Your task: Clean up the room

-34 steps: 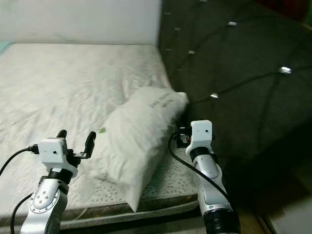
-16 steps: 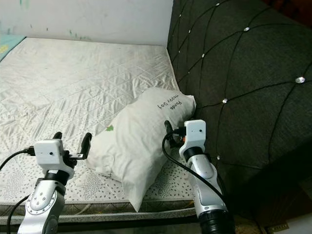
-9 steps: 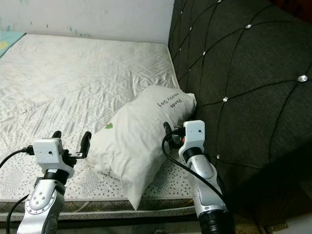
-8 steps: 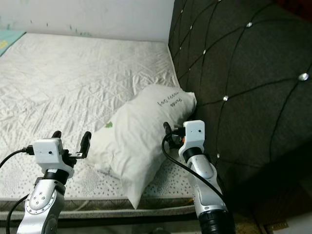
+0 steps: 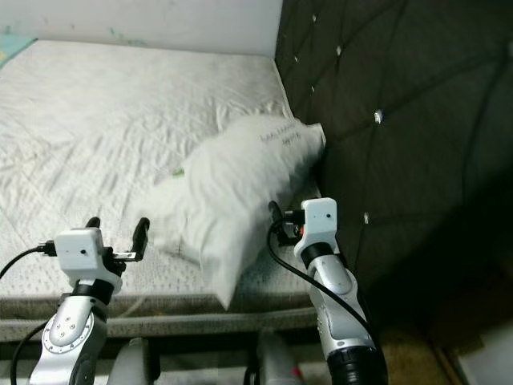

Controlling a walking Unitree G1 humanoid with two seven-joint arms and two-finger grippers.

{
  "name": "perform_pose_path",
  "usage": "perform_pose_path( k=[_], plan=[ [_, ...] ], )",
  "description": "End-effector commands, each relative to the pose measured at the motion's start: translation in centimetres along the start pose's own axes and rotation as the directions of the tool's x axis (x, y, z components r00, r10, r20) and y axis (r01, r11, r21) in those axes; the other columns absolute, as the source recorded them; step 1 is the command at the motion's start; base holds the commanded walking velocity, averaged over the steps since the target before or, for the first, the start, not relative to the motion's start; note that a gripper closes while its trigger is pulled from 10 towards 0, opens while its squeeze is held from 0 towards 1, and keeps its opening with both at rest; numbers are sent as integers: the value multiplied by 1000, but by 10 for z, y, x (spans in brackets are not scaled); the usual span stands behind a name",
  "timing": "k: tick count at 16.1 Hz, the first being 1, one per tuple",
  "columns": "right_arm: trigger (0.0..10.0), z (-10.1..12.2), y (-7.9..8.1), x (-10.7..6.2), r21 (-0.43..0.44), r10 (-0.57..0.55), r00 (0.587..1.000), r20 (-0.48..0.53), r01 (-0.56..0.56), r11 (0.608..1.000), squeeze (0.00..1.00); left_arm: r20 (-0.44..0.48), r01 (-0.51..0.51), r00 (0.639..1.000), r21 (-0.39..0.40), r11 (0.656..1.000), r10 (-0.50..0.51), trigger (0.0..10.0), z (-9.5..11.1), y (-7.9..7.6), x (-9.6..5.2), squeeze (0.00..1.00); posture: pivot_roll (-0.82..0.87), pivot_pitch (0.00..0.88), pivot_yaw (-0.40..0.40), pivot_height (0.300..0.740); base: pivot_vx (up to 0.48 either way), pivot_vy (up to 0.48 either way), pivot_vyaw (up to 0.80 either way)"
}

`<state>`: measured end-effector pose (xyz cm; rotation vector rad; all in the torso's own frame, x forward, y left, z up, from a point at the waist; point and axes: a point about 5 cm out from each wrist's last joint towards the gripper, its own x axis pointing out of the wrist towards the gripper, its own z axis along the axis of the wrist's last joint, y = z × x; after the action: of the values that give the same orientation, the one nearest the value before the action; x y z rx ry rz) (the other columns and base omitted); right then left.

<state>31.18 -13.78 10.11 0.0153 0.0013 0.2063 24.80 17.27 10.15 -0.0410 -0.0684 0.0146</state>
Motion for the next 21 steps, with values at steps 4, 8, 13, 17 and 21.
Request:
perform_pose_path(
  k=[4, 8, 13, 17, 21],
  plan=[
    [10000, 1, -2, 0, -6, 4, 1000, -7, -4, 1000, 0, -8, -4, 1000, 2, 1000, 4, 10000, 0, -1, 1, 0, -37, 120, -82, 605, 0, 0, 0],
    [10000, 0, 0, 0, -9, 23, 1000, -8, -23, 1000, 0, -10, 2, 1000, 1, 1000, -2, 10000, 0, -2, 1, 0, -37, 120, -82, 605, 0, 0, 0],
    [10000, 0, 1, 0, -3, 35, 999, -12, -35, 999, 0, -15, 1, 1000, -4, 1000, -1, 10000, 0, -2, 1, 0, -38, 121, -84, 605, 0, 0, 0],
    [10000, 0, 2, 0, -2, 41, 999, -12, -41, 999, 0, -16, -1, 1000, -4, 1000, 0, 10000, -1, -2, 2, 0, -38, 121, -84, 575, 0, 0, 0],
    [10000, 0, 4, 0, -7, 53, 998, -15, -54, 999, 0, -18, 0, 1000, -6, 1000, 0, 10000, -1, -2, 2, 0, -38, 121, -84, 560, 0, 0, 0]
  ],
)
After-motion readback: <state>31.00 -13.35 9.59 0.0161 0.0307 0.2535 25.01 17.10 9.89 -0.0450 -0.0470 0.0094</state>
